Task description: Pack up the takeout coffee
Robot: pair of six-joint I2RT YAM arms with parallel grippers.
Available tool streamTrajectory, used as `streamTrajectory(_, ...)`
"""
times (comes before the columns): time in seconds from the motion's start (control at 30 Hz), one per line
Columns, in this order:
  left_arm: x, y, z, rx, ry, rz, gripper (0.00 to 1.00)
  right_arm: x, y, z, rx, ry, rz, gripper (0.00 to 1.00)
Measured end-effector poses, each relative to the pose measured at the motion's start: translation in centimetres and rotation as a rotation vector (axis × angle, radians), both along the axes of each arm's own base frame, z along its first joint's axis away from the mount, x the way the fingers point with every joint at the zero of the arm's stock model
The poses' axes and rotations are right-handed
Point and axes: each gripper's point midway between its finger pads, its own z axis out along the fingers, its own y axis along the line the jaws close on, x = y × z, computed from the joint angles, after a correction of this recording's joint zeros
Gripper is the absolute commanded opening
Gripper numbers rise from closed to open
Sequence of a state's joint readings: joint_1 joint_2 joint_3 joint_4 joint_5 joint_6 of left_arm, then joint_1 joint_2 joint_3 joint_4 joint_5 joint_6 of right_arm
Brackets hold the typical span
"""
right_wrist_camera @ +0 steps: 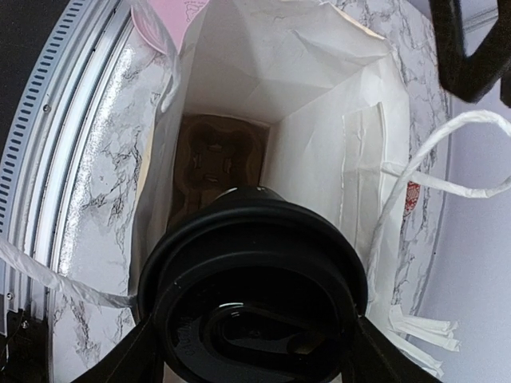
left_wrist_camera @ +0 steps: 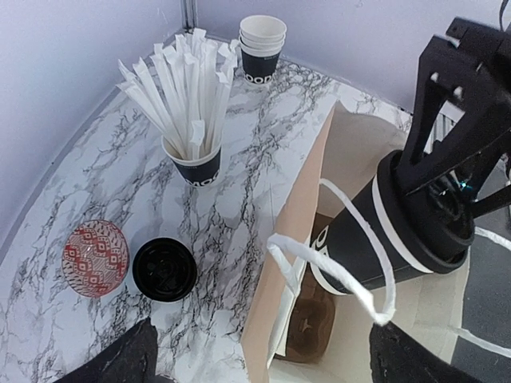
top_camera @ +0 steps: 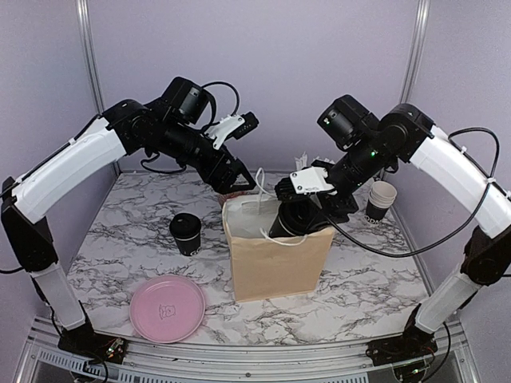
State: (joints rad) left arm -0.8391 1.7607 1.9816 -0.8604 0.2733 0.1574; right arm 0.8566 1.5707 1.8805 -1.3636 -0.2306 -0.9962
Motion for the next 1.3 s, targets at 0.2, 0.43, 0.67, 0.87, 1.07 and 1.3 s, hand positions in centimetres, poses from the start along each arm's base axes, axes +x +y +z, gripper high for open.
streamTrajectory(0.2, -0.4, 2.3, 4.2, -0.041, -0.106, 0.058, 0.96, -0.1, -0.1, -0.9, -0.054, -0.035, -0.001, 0.4)
streamTrajectory(0.43, 0.1, 3.7, 4.1, -0.006, -0.145, 0.111, 0.97, -1.8, 0.3, -2.8, -0.148, -0.074, 0.033, 0.4)
streamTrajectory(0.67, 1.9, 4.6, 2.8, 0.036, -0.144, 0.164, 0.97, -4.3, -0.8, -4.8, -0.236, -0.094, 0.063, 0.4)
streamTrajectory(0.87, 2.0, 4.5, 1.7, 0.044, -0.117, 0.155, 0.96, -4.5, -1.2, -4.8, -0.242, -0.102, 0.045, 0.39)
streamTrajectory(1.07, 1.3, 3.7, -0.4, 0.042, -0.058, 0.108, 0.95, -4.7, -1.1, -4.8, -0.233, -0.085, 0.027, 0.39)
streamTrajectory(1.3, 1.1, 2.2, -3.4, 0.037, 0.004, 0.058, 0.94, -4.8, -0.4, -4.4, -0.214, -0.071, 0.007, 0.39)
